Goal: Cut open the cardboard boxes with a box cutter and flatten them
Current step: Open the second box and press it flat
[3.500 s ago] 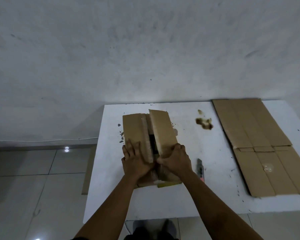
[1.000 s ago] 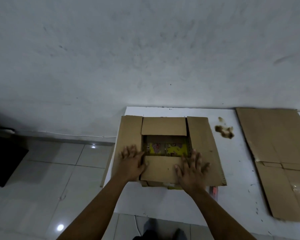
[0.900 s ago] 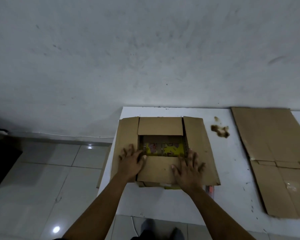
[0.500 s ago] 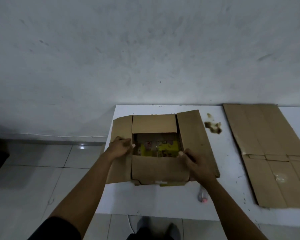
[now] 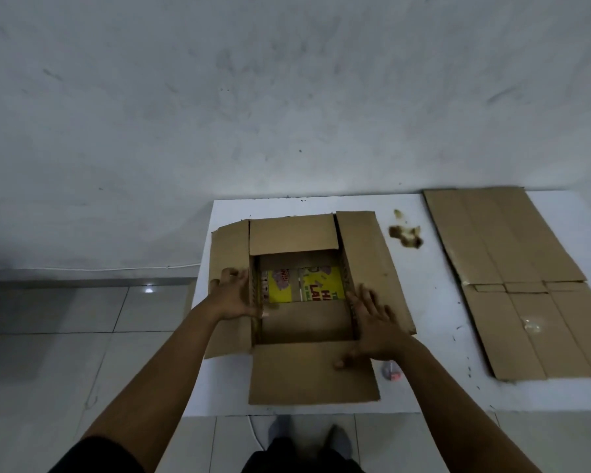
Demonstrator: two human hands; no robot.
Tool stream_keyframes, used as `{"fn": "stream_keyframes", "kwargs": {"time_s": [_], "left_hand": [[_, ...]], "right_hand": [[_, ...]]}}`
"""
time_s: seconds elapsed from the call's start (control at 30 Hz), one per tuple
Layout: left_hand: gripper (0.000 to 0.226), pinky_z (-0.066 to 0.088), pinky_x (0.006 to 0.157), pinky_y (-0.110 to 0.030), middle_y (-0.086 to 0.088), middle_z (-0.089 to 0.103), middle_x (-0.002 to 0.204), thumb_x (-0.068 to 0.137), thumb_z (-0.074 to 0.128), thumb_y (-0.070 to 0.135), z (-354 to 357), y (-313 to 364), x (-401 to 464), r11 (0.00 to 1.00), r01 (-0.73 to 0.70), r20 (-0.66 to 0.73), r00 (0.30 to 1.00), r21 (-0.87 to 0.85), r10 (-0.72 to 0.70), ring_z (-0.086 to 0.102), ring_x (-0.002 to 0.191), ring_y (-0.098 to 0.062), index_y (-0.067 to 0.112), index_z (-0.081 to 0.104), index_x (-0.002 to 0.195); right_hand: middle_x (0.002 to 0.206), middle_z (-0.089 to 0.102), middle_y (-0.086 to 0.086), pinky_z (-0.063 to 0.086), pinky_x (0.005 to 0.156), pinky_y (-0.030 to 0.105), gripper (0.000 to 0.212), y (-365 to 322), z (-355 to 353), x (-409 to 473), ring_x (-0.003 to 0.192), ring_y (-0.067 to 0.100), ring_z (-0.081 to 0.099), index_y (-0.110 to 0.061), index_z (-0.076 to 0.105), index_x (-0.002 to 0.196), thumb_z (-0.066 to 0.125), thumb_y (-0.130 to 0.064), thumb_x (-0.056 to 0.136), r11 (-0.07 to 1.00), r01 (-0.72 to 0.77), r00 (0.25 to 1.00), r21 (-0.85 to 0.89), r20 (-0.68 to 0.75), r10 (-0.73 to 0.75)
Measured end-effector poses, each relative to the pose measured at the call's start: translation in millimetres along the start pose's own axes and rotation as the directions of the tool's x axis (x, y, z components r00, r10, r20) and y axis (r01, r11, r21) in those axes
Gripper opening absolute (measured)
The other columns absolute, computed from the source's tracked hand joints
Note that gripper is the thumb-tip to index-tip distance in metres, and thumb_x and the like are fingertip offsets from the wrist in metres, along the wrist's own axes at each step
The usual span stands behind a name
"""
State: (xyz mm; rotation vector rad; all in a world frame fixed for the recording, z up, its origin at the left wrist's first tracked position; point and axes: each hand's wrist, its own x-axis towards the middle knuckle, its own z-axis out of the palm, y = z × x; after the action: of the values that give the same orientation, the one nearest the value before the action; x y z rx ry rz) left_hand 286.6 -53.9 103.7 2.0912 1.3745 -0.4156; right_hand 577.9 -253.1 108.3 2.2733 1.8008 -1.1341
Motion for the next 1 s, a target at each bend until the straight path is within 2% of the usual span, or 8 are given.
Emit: {"fn": "stream_keyframes", "kwargs": {"time_s": [0.1,0.2,0.3,0.4,0.5,0.57,0.7,1.0], "left_hand": [[0.136,0.024,0.117,-0.051,-0.009,0.008,0.157,0.051,0.071,0.081,5,6,-5,1.000,0.006,-0.051,0.999,0.018,-0.005,0.012,0.144,-0.039,0.025,0.006,0.158],[0.093,0.041,0.100,-0.056,-0.007,0.021,0.152,0.078,0.067,0.061,12,19,-6,0.994,0.042,-0.269,0.963,0.105,-0.012,0.024,0.137,-0.036,0.022,0.024,0.151],[0.073,0.040,0.096,-0.056,-0.008,0.029,0.149,0.087,0.061,0.050,5,29,3,0.981,0.057,-0.386,0.922,0.187,0.020,0.029,0.134,-0.035,0.021,0.032,0.147],[0.060,0.040,0.093,-0.054,-0.012,0.039,0.144,0.090,0.060,0.046,-10,34,21,0.986,0.053,-0.449,0.893,0.156,0.023,0.038,0.128,-0.038,0.016,0.042,0.139],[0.049,0.042,0.089,-0.051,-0.016,0.045,0.136,0.095,0.053,0.043,-25,45,33,0.997,0.049,-0.556,0.831,0.066,-0.004,0.045,0.120,-0.041,0.013,0.044,0.133],[0.052,0.043,0.088,-0.053,-0.017,0.044,0.135,0.096,0.051,0.046,-31,53,38,0.999,0.020,-0.588,0.808,-0.025,-0.031,0.047,0.118,-0.043,0.017,0.039,0.137],[0.079,0.041,0.093,-0.060,-0.017,0.034,0.146,0.092,0.048,0.063,-39,64,48,0.983,0.010,-0.546,0.830,-0.184,-0.110,0.046,0.123,-0.047,0.037,0.005,0.153],[0.097,0.035,0.104,-0.068,-0.009,0.006,0.165,0.085,0.059,0.065,-80,55,122,0.991,-0.062,-0.420,0.907,-0.118,0.007,0.026,0.141,-0.052,0.057,-0.014,0.147]], "right_hand": [[0.152,-0.046,0.002,-0.012,0.118,0.056,0.156,-6,14,2,0.142,0.029,-0.038,-0.032,-0.026,0.152,0.074,-0.085,0.045,0.999,-0.022,0.999,-0.033,-0.050,0.021],[0.154,-0.045,0.001,-0.010,0.118,0.058,0.157,-7,18,2,0.143,0.029,-0.038,-0.037,-0.032,0.149,0.075,-0.085,0.044,1.000,-0.016,0.995,-0.008,-0.095,0.015],[0.155,-0.041,-0.010,-0.007,0.116,0.061,0.156,-2,17,1,0.144,0.020,-0.036,-0.039,-0.030,0.149,0.075,-0.085,0.043,0.995,-0.004,0.996,0.096,-0.093,0.013],[0.162,-0.024,-0.015,0.009,0.117,0.067,0.139,1,12,1,0.151,0.016,-0.017,-0.037,-0.019,0.154,0.063,-0.091,0.055,0.983,-0.030,0.989,0.184,-0.137,0.056],[0.166,-0.003,-0.006,0.027,0.115,0.060,0.115,3,7,3,0.153,0.022,0.005,-0.030,-0.005,0.157,0.059,-0.079,0.076,0.979,-0.039,0.975,0.202,-0.208,0.082],[0.166,-0.004,-0.005,0.030,0.115,0.058,0.112,2,9,4,0.154,0.022,0.002,-0.030,-0.009,0.157,0.061,-0.072,0.081,0.984,-0.036,0.976,0.174,-0.204,0.072],[0.166,-0.008,-0.010,0.026,0.116,0.061,0.112,-1,18,8,0.153,0.019,-0.003,-0.033,-0.009,0.157,0.063,-0.071,0.079,0.981,-0.043,0.974,0.190,-0.212,0.083],[0.164,-0.013,-0.018,0.018,0.116,0.063,0.112,2,23,9,0.152,0.012,-0.007,-0.039,-0.011,0.155,0.059,-0.077,0.076,0.978,-0.039,0.967,0.205,-0.237,0.089]]}}
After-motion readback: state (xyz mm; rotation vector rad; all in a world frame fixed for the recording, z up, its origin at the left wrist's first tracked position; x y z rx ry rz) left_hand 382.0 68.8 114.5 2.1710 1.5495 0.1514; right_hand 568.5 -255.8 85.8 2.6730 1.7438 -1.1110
